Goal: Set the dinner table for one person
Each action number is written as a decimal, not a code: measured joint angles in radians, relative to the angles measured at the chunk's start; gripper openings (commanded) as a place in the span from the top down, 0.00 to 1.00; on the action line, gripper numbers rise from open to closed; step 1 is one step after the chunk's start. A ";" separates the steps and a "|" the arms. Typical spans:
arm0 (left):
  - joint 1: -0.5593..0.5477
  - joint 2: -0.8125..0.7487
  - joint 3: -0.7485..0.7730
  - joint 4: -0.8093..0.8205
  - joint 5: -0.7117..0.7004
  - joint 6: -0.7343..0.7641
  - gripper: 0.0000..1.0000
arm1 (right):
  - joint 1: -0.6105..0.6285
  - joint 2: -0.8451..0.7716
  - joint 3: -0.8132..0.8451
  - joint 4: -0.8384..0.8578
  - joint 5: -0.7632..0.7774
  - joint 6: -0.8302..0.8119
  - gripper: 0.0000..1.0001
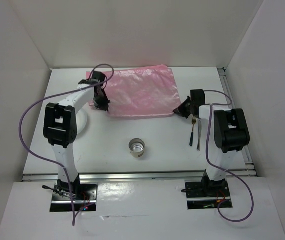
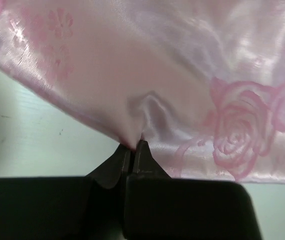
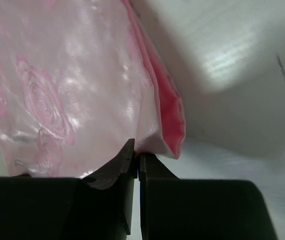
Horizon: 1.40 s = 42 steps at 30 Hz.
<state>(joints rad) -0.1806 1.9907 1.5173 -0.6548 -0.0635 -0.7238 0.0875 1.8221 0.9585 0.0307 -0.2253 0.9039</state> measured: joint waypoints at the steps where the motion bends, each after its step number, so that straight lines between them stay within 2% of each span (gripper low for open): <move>1: 0.002 0.007 0.059 -0.026 -0.007 0.018 1.00 | 0.000 0.005 0.023 -0.008 0.000 -0.006 1.00; 4: 0.011 0.082 0.373 -0.151 -0.025 0.077 1.00 | -0.003 0.032 0.137 -0.025 -0.007 -0.026 1.00; 6: 0.019 0.135 0.599 -0.177 -0.034 0.125 1.00 | -0.006 0.031 0.214 -0.032 -0.016 -0.045 1.00; 8: 0.026 0.146 0.748 -0.221 -0.035 0.175 1.00 | -0.007 0.013 0.270 -0.031 -0.023 -0.068 1.00; 10: 0.030 0.114 0.790 -0.237 -0.029 0.206 1.00 | -0.007 -0.031 0.286 -0.026 -0.031 -0.089 1.00; 11: 0.030 0.074 0.756 -0.241 -0.026 0.227 0.95 | -0.007 -0.067 0.272 -0.020 -0.034 -0.099 1.00; 12: 0.030 0.037 0.715 -0.256 -0.022 0.237 0.63 | -0.007 -0.105 0.247 -0.019 -0.037 -0.106 1.00; 13: 0.029 -0.004 0.657 -0.266 -0.018 0.255 0.49 | -0.007 -0.154 0.209 -0.016 -0.042 -0.112 1.00; 14: 0.028 -0.035 0.600 -0.268 -0.020 0.267 0.42 | -0.007 -0.198 0.161 -0.002 -0.042 -0.119 1.00; 16: 0.030 -0.069 0.505 -0.298 -0.037 0.281 0.41 | -0.008 -0.257 0.069 0.008 -0.040 -0.129 1.00; 19: 0.034 0.000 0.507 -0.364 -0.078 0.276 0.42 | -0.010 -0.261 -0.028 0.001 -0.038 -0.138 1.00; 23: 0.036 0.069 0.470 -0.375 -0.118 0.272 0.44 | -0.010 -0.241 -0.096 -0.045 -0.026 -0.144 1.00; 29: 0.038 -0.076 0.159 -0.307 -0.128 0.230 0.49 | -0.010 -0.241 -0.097 -0.051 -0.017 -0.167 1.00; 34: 0.038 -0.249 -0.128 -0.179 -0.069 0.145 0.35 | -0.010 -0.241 -0.093 -0.051 -0.007 -0.185 1.00; 35: 0.038 -0.259 -0.166 -0.161 -0.060 0.130 0.25 | -0.010 -0.241 -0.093 -0.051 -0.007 -0.188 1.00; 42: 0.038 -0.153 -0.212 -0.031 -0.032 0.060 0.25 | -0.010 -0.228 -0.093 -0.053 -0.008 -0.208 1.00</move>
<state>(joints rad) -0.1425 1.8378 1.3056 -0.6861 -0.0959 -0.6643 0.0780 1.5944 0.8650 -0.0227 -0.2329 0.6964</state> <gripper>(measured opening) 0.760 0.096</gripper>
